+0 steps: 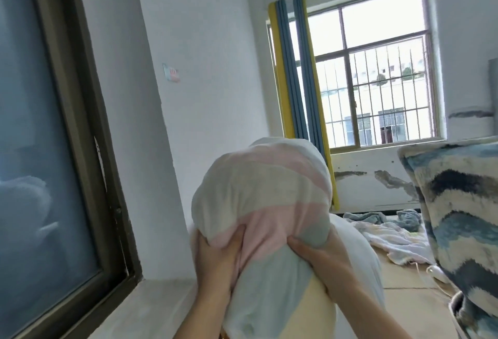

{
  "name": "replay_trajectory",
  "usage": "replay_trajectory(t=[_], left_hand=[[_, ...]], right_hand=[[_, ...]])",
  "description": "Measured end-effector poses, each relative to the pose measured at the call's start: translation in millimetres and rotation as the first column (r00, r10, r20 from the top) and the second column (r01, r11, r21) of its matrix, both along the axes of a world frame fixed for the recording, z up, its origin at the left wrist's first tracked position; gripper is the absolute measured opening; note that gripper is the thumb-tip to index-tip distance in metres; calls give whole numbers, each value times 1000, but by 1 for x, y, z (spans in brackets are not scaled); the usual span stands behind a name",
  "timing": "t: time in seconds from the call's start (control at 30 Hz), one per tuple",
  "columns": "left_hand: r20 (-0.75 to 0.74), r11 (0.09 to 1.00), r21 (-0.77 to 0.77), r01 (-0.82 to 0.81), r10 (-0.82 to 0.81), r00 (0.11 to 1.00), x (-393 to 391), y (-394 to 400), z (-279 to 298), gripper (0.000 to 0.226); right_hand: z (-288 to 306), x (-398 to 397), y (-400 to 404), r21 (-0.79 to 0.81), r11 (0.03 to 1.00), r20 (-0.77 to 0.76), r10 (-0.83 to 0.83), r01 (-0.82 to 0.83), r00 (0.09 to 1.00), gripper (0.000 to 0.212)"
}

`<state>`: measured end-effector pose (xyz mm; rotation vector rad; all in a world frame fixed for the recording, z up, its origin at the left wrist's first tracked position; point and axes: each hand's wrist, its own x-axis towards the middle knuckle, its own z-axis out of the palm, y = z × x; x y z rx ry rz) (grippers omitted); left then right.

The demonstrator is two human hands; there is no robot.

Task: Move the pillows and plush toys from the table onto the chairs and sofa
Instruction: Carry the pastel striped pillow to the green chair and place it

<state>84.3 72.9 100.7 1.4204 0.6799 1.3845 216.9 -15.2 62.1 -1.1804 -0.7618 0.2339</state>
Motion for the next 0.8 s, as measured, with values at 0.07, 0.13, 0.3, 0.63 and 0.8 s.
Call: replay_trajectory(t=[0.07, 0.13, 0.3, 0.63, 0.8], left_hand=[[72, 1000, 0, -24, 24, 997, -6, -9, 1, 33], [116, 998, 14, -58, 56, 992, -18, -21, 10, 39], [162, 989, 148, 27, -51, 986, -42, -60, 25, 67], [-116, 739, 29, 673, -666, 737, -47, -233, -106, 59], [-293, 395, -294, 870, -904, 311, -90, -343, -195, 51]], right_hand=[[11, -8, -8, 61, 998, 50, -12, 9, 999, 64], [24, -18, -19, 89, 996, 104, -34, 25, 994, 64], [40, -43, -78, 118, 979, 201, -190, 169, 961, 62], [-93, -179, -312, -170, 561, -29, -825, 810, 565, 72], [-175, -299, -409, -420, 250, -182, -965, 872, 189, 68]])
